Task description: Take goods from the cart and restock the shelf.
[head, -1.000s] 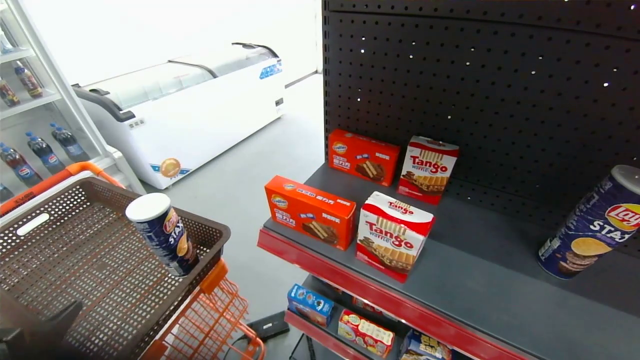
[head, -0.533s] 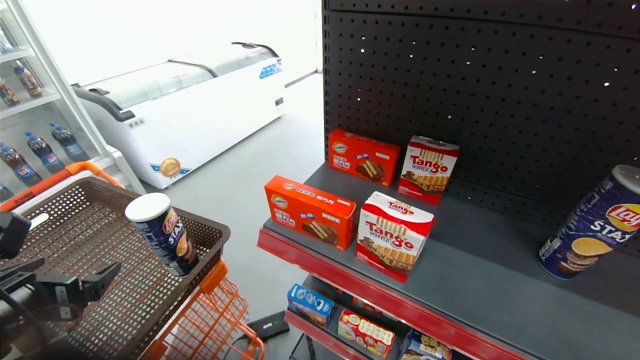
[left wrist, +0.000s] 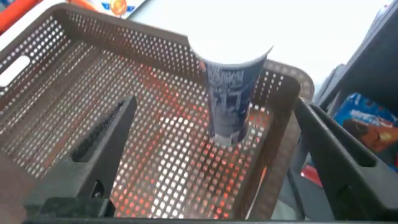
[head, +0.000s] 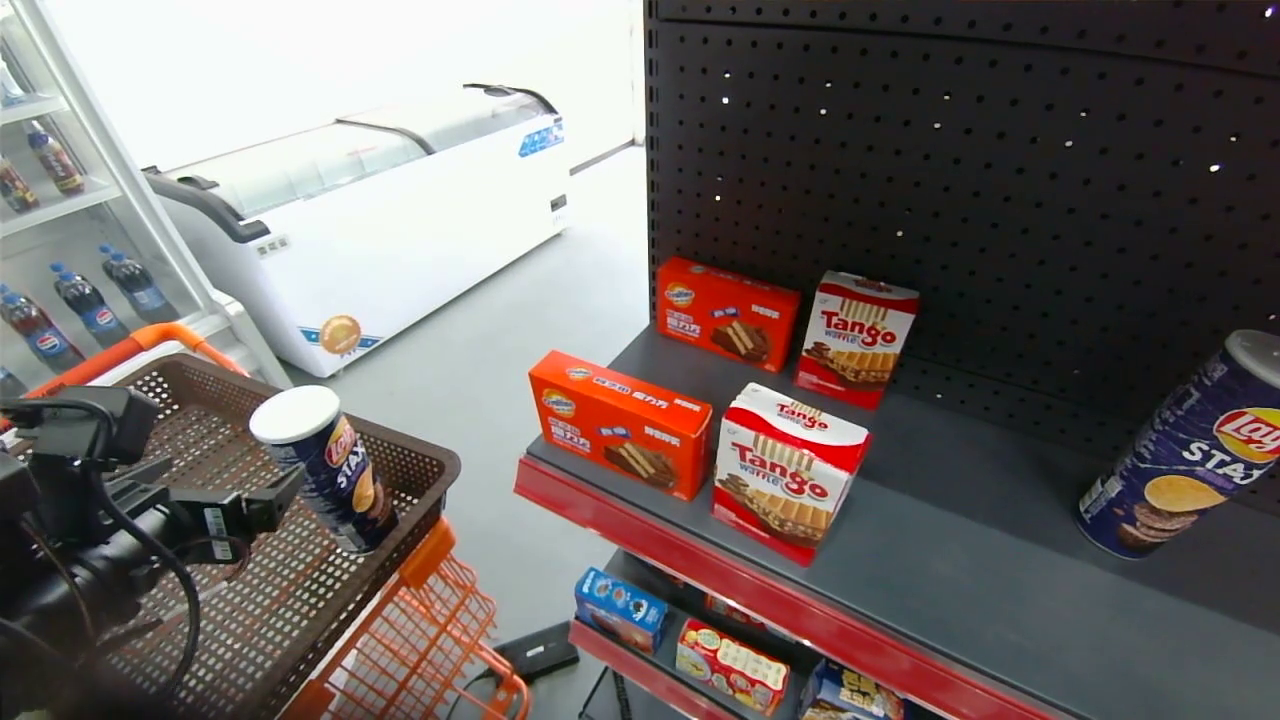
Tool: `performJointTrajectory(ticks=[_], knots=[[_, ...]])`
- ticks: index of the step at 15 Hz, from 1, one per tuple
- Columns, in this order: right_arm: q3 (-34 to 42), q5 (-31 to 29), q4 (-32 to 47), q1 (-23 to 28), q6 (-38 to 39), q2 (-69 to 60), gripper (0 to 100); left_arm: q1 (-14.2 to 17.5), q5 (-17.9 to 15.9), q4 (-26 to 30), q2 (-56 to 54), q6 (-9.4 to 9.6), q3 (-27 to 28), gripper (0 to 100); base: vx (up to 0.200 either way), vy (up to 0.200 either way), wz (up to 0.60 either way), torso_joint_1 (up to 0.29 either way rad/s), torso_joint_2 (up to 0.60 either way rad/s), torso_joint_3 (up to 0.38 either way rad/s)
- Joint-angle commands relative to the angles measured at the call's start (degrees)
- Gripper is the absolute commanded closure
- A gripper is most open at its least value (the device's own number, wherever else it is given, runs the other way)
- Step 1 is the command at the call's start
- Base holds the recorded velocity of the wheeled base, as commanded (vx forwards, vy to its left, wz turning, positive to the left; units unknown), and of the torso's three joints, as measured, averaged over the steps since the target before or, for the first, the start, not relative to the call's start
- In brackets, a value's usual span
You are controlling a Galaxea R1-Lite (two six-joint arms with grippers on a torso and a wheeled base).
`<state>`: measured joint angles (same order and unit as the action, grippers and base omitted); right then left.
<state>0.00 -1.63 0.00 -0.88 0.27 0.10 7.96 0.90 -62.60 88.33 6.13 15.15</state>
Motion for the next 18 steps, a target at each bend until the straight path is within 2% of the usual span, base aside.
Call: performJointTrajectory(ticks=[1, 2, 4, 5, 6, 7, 8, 10, 14, 16, 18], knots=[[0.00, -0.04, 0.00, 0.00, 0.00, 0.08, 0, -1.10, -0.11, -7.45, 9.31, 0.11, -0.21, 0, 0.000, 0.000, 0.00, 0.000, 0.00, 0.000], [0.00, 0.05, 0.00, 0.00, 0.00, 0.08, 0, -1.28, -0.02, -13.51, 14.24, 0.11, -0.39, 0, 0.000, 0.000, 0.00, 0.000, 0.00, 0.000], [0.00, -0.04, 0.00, 0.00, 0.00, 0.08, 0, -1.98, -0.11, -20.90, 18.89, -0.16, -0.83, 0, 0.000, 0.000, 0.00, 0.000, 0.00, 0.000], [0.00, 0.05, 0.00, 0.00, 0.00, 0.08, 0, -1.90, -0.11, -22.92, 20.65, 0.20, -1.00, 0, 0.000, 0.000, 0.00, 0.000, 0.00, 0.000], [0.00, -0.04, 0.00, 0.00, 0.00, 0.08, 0, -1.54, -0.11, -26.26, 24.17, 1.69, -0.65, 0, 0.000, 0.000, 0.00, 0.000, 0.00, 0.000], [0.00, 0.05, 0.00, 0.00, 0.00, 0.08, 0, -0.93, -0.20, -27.40, 26.28, 3.98, 0.14, 0, 0.000, 0.000, 0.00, 0.000, 0.00, 0.000], [0.00, 0.05, 0.00, 0.00, 0.00, 0.08, 0, -0.67, -0.64, -27.40, 27.24, 4.77, 0.93, 0, 0.000, 0.000, 0.00, 0.000, 0.00, 0.000], [0.00, -0.04, 0.00, 0.00, 0.00, 0.08, 0, -0.75, -3.01, -27.40, 27.33, 3.80, 1.46, 0, 0.000, 0.000, 0.00, 0.000, 0.00, 0.000], [0.00, 0.05, 0.00, 0.00, 0.00, 0.08, 0, 0.30, -3.19, -27.40, 29.53, 3.71, 4.97, 0, 0.000, 0.000, 0.00, 0.000, 0.00, 0.000], [0.00, -0.04, 0.00, 0.00, 0.00, 0.08, 0, 0.21, -3.19, -27.40, 30.85, 2.31, 7.26, 0, 0.000, 0.000, 0.00, 0.000, 0.00, 0.000], [0.00, -0.04, 0.00, 0.00, 0.00, 0.08, 0, 0.30, -3.19, -27.40, 31.81, 1.69, 8.67, 0, 0.000, 0.000, 0.00, 0.000, 0.00, 0.000]])
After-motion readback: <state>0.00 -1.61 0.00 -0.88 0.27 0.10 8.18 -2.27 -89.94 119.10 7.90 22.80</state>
